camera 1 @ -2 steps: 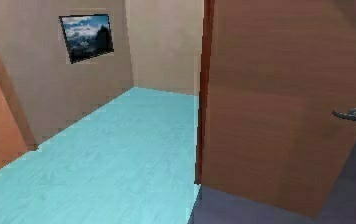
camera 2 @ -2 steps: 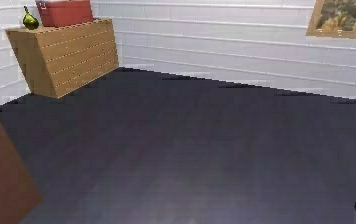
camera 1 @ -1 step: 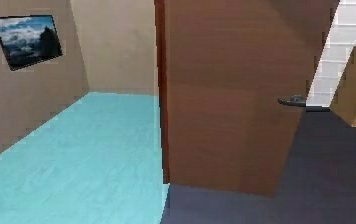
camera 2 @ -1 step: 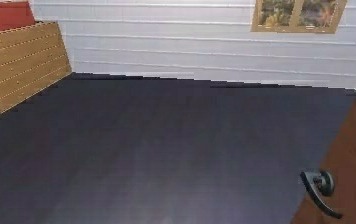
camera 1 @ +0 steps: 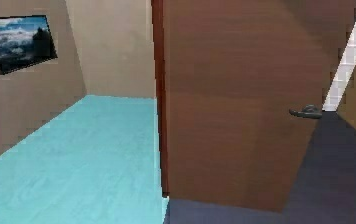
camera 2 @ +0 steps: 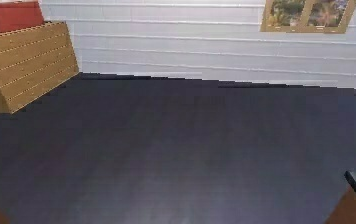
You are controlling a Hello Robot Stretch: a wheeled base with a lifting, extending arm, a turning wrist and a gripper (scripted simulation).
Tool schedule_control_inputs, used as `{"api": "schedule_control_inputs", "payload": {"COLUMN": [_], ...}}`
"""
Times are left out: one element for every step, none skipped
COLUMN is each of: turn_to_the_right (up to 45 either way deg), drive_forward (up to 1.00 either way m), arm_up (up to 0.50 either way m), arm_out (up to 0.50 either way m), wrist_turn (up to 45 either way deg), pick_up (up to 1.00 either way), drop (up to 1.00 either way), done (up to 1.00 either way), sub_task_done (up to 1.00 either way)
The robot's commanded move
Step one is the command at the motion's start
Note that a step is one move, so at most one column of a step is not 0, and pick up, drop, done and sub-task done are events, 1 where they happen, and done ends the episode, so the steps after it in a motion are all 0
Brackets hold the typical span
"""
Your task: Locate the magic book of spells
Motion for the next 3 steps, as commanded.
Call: {"api": "schedule_control_inputs", "payload": {"turn_to_the_right": [-45.0,-39.0,-3.0], "drive_forward": [0.0,0.0,0.0], "arm_up": [0.0,0.0,0.0], "arm_out": [0.0,0.0,0.0], "wrist_turn": [0.0,0.0,0.0], "pick_up": [0.0,0.0,0.0], "drop": [0.0,0.0,0.0], "done": [0.0,0.0,0.0], "sub_task_done": [0.0,0.0,0.0]}}
